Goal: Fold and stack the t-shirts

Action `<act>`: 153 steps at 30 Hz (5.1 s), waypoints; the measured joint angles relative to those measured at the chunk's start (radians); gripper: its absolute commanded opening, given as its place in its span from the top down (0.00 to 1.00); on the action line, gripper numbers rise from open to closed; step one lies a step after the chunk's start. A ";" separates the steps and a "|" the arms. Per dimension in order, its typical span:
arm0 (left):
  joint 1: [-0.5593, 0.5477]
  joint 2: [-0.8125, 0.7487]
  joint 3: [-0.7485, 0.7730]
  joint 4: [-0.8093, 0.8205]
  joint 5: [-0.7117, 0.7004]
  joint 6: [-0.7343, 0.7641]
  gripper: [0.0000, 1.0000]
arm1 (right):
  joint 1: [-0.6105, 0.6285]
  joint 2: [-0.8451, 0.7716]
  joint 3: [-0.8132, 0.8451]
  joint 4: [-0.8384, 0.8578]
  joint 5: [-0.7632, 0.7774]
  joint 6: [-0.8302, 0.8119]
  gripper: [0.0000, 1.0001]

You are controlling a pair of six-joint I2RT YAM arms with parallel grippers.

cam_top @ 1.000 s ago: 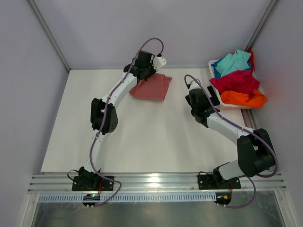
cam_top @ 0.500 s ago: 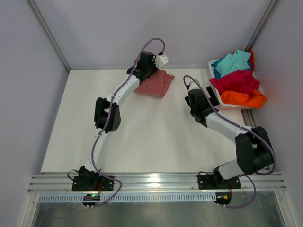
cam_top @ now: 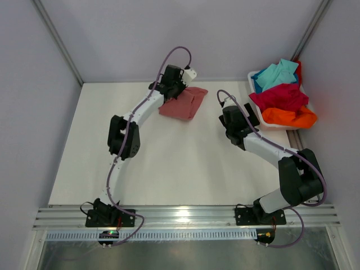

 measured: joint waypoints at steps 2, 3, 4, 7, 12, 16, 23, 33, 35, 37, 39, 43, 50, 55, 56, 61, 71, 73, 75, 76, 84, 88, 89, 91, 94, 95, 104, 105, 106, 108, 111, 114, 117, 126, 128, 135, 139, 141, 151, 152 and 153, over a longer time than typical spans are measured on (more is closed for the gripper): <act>0.000 -0.069 -0.063 -0.045 0.021 -0.015 0.90 | 0.000 0.000 0.004 -0.008 -0.005 0.002 0.01; 0.000 -0.111 -0.091 -0.073 0.034 -0.019 0.89 | 0.000 0.000 0.005 -0.011 -0.006 0.003 0.01; 0.000 -0.151 -0.111 -0.106 0.047 -0.022 0.89 | 0.000 0.000 0.006 -0.013 -0.008 0.005 0.01; 0.000 -0.268 -0.131 -0.201 0.086 -0.034 0.89 | 0.000 0.000 0.009 -0.022 -0.018 0.011 0.01; 0.000 -0.428 -0.130 -0.375 0.159 -0.034 0.89 | 0.000 0.000 0.024 -0.048 -0.030 0.025 0.01; 0.000 -0.496 -0.132 -0.494 0.216 -0.024 0.89 | 0.000 0.001 0.031 -0.063 -0.037 0.029 0.01; 0.000 -0.556 -0.177 -0.641 0.308 -0.006 0.88 | 0.000 0.001 0.037 -0.077 -0.044 0.033 0.01; 0.000 -0.556 -0.203 -0.822 0.454 0.035 0.88 | 0.000 0.014 0.044 -0.089 -0.049 0.036 0.01; 0.000 -0.556 -0.203 -0.837 0.464 0.036 0.88 | 0.000 0.017 0.045 -0.096 -0.052 0.037 0.01; 0.000 -0.556 -0.203 -0.840 0.463 0.036 0.88 | 0.000 0.019 0.046 -0.104 -0.055 0.040 0.01; 0.000 -0.555 -0.203 -0.831 0.456 0.034 0.88 | 0.000 0.019 0.046 -0.107 -0.058 0.042 0.01; 0.000 -0.522 -0.180 -0.789 0.429 0.023 0.88 | 0.000 0.019 0.046 -0.109 -0.061 0.045 0.01; 0.000 -0.312 0.004 -0.721 0.379 0.005 0.89 | 0.000 0.019 0.047 -0.115 -0.062 0.045 0.01; 0.000 -0.234 0.026 -0.666 0.333 -0.012 0.89 | 0.000 0.018 0.047 -0.115 -0.063 0.047 0.01; 0.000 -0.226 0.029 -0.655 0.322 -0.013 0.89 | 0.000 0.018 0.047 -0.115 -0.063 0.047 0.01; 0.000 -0.213 0.047 -0.594 0.275 -0.015 0.89 | 0.000 0.018 0.047 -0.115 -0.063 0.047 0.01; 0.000 -0.166 0.090 -0.465 0.171 -0.011 0.88 | 0.000 0.018 0.047 -0.115 -0.067 0.047 0.01; 0.000 -0.143 0.091 -0.442 0.155 -0.011 0.88 | 0.000 0.018 0.047 -0.115 -0.068 0.047 0.01; 0.000 -0.116 0.091 -0.420 0.144 -0.011 0.87 | 0.000 0.018 0.047 -0.115 -0.068 0.047 0.01; 0.000 -0.103 0.091 -0.411 0.139 -0.011 0.87 | 0.000 0.018 0.047 -0.116 -0.068 0.047 0.01; 0.000 -0.019 0.091 -0.349 0.122 -0.011 0.87 | 0.000 0.018 0.047 -0.116 -0.070 0.047 0.01; 0.000 0.014 0.091 -0.316 0.122 -0.011 0.87 | 0.000 0.018 0.047 -0.116 -0.070 0.047 0.01; 0.000 0.021 0.091 -0.310 0.122 -0.011 0.87 | 0.000 0.019 0.047 -0.116 -0.070 0.047 0.01; 0.000 0.032 0.091 -0.305 0.121 -0.011 0.87 | 0.000 0.019 0.047 -0.116 -0.070 0.047 0.01; 0.000 0.045 0.091 -0.296 0.115 -0.011 0.87 | 0.000 0.023 0.048 -0.115 -0.071 0.047 0.01; 0.000 0.048 0.091 -0.290 0.113 -0.011 0.87 | 0.000 0.025 0.050 -0.116 -0.071 0.047 0.01; 0.000 0.106 0.090 -0.231 0.095 -0.039 0.87 | 0.000 0.034 0.053 -0.124 -0.071 0.047 0.01; 0.000 0.108 0.084 -0.225 0.094 -0.042 0.87 | 0.000 0.034 0.053 -0.124 -0.071 0.047 0.01; 0.000 0.109 0.077 -0.222 0.092 -0.044 0.87 | 0.000 0.034 0.053 -0.124 -0.071 0.047 0.01; 0.000 0.109 0.067 -0.211 0.085 -0.048 0.86 | 0.000 0.034 0.053 -0.127 -0.071 0.047 0.01; 0.000 0.109 0.051 -0.197 0.078 -0.063 0.76 | 0.000 0.034 0.053 -0.134 -0.084 0.050 0.01; 0.000 0.108 0.024 -0.190 0.075 -0.075 0.51 | 0.000 0.033 0.053 -0.141 -0.118 0.052 0.01; 0.000 0.106 -0.013 -0.188 0.065 -0.090 0.01 | 0.000 0.031 0.057 -0.158 -0.156 0.053 0.01; -0.002 -0.034 -0.055 -0.204 0.043 -0.116 0.01 | 0.000 0.032 0.119 -0.216 -0.254 0.047 0.01; -0.002 -0.082 -0.057 -0.205 0.034 -0.117 0.01 | 0.000 0.036 0.158 -0.236 -0.269 0.047 0.01; -0.001 -0.255 -0.093 -0.204 -0.028 -0.154 0.01 | 0.005 0.072 0.356 -0.327 -0.461 0.061 0.01; 0.016 -0.382 -0.191 -0.215 0.082 -0.217 0.01 | 0.029 0.117 0.475 -0.369 -0.639 0.074 0.01; 0.043 -0.450 -0.258 -0.227 0.218 -0.252 0.01 | 0.048 0.145 0.512 -0.377 -0.721 0.077 0.01; 0.280 -0.492 -0.386 -0.274 0.879 -0.391 0.01 | 0.090 0.352 0.558 -0.428 -1.117 0.103 0.01; 0.281 -0.484 -0.388 -0.289 0.905 -0.380 0.01 | 0.090 0.381 0.565 -0.431 -1.139 0.106 0.01; 0.278 -0.478 -0.394 -0.304 0.936 -0.370 0.01 | 0.090 0.409 0.570 -0.430 -1.156 0.108 0.01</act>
